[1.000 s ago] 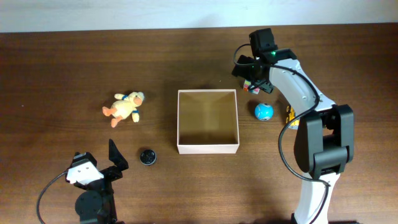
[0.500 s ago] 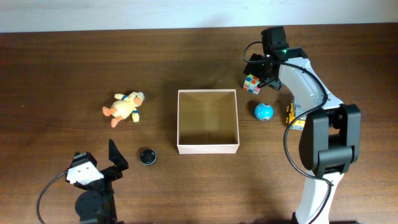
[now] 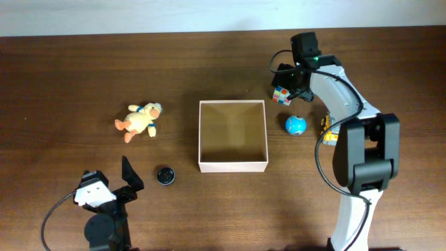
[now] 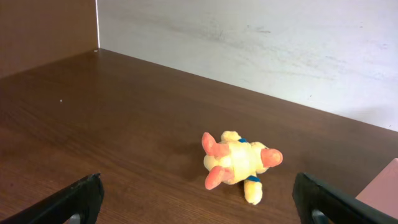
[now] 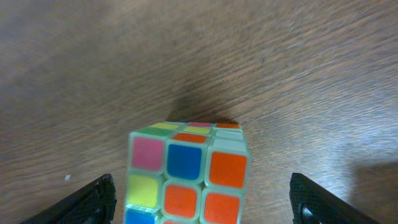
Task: Pack container
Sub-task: 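Close the right gripper on the Rubik's cube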
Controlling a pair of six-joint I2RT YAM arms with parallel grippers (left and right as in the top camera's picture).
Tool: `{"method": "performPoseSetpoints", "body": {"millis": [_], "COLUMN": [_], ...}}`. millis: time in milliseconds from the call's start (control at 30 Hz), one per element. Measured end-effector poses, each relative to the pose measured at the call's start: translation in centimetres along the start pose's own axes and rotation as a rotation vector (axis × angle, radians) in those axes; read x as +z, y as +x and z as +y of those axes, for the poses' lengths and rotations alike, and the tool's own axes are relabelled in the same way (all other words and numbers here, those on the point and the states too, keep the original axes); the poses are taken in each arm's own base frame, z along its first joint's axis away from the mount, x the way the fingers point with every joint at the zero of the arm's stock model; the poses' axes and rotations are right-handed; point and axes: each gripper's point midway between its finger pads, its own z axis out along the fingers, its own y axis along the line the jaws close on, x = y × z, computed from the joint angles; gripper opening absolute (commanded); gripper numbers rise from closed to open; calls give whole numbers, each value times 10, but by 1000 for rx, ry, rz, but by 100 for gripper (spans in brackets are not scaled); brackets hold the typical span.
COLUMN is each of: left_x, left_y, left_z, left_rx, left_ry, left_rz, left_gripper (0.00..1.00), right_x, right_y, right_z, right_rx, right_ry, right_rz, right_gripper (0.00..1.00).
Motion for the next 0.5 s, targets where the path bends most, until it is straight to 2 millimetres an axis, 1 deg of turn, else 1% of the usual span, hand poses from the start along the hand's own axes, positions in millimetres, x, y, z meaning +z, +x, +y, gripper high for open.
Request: {"method": "performPoseSetpoints", "body": {"millis": [133,433,500], "left_x": [0,0,0], "left_y": [0,0,0], "left_z": [0,0,0], "left_rx": [0,0,0], "left_ry": [0,0,0], "left_rz": [0,0,0], "left_gripper": [99,99,99], "right_x": [10,11,11], "right_y": [6,4,4], "right_z": [-1,2,3], "right_rx": [-9,-16,-18], "right_ry": [-1,-15,-18], "right_rz": [26,19,20], "right_gripper": [83,69,68]}}
